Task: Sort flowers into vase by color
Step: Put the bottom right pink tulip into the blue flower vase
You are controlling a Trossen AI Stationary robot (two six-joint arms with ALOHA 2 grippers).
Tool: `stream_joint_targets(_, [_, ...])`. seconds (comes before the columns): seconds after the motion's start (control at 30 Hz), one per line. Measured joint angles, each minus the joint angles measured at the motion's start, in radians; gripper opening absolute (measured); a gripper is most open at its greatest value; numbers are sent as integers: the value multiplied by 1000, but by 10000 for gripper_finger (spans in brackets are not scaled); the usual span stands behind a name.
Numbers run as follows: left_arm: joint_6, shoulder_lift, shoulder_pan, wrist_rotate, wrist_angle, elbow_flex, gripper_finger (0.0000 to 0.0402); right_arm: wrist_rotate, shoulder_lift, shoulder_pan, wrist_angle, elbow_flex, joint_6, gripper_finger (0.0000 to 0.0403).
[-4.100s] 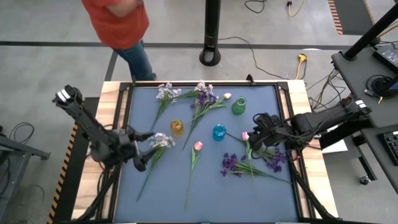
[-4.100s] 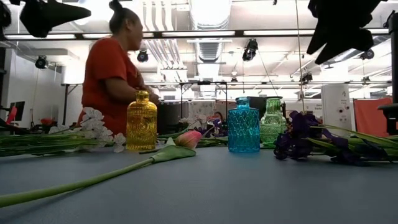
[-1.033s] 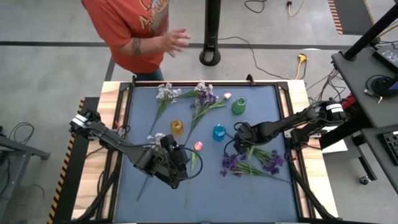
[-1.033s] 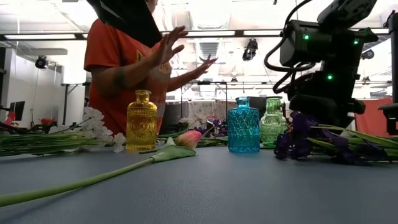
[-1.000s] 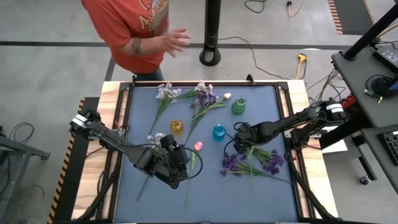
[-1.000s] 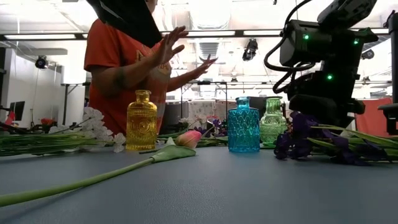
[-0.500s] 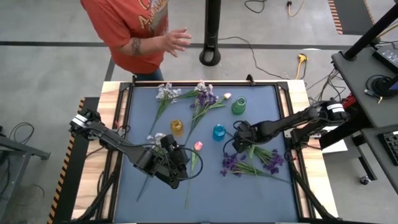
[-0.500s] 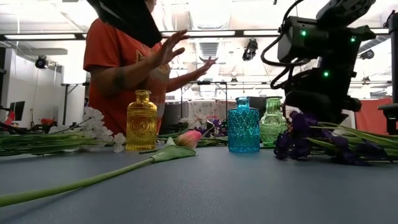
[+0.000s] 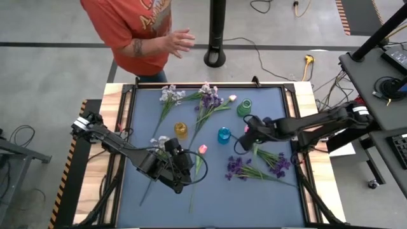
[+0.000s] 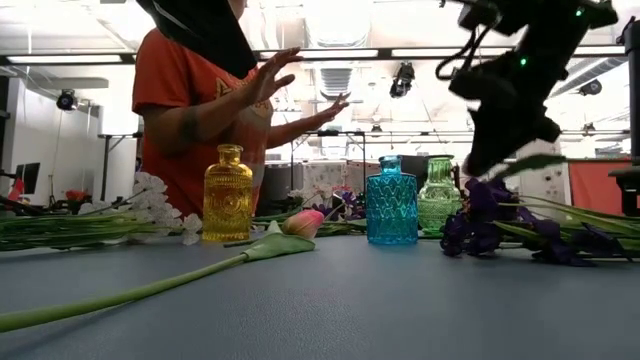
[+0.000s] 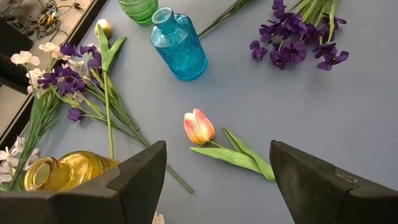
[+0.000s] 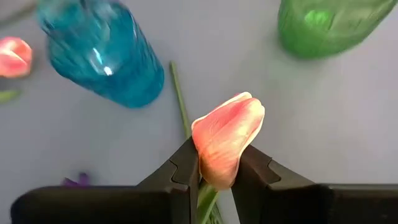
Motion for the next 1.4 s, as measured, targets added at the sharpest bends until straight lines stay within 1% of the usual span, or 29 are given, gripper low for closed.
stream_joint_targets(0.2, [0,0,0,0,52,0,268,114,-106,15,17,-6,-65,63])
stream_joint_targets(0.37, [0,0,0,1,131,0,268,228,-175,95,80,-31,-109,63])
stream_joint_targets(0.5, [-4,0,0,0,196,0,268,324,-196,191,199,-70,-172,63])
stream_joint_targets(0.67, [-9,0,-2,1,246,0,268,390,-187,315,336,-124,-245,63])
stream_joint_targets(0.77, [-11,0,-4,33,246,0,268,457,-186,400,412,-165,-258,63])
stream_joint_targets(0.9, [-23,0,-6,50,256,0,268,576,-189,503,557,-223,-320,63])
stream_joint_targets(0.97, [-29,0,-6,50,258,0,268,601,-187,533,672,-247,-374,63])
stream_joint_targets(1.03, [-25,1,-7,45,268,0,268,598,-179,544,813,-275,-456,63])
stream_joint_targets(1.07, [-9,2,-7,25,267,0,268,584,-172,544,892,-288,-506,63])
stream_joint_targets(1.13, [20,11,-7,-21,276,-8,268,514,-160,539,1026,-300,-613,63])
stream_joint_targets(1.2, [43,20,-3,-24,274,-21,268,429,-146,524,1158,-301,-718,63])
stream_joint_targets(1.27, [73,29,-1,3,276,-31,268,351,-135,505,1257,-300,-808,63])
stream_joint_targets(1.4, [170,29,4,106,285,-45,265,240,-123,447,1351,-274,-923,63])
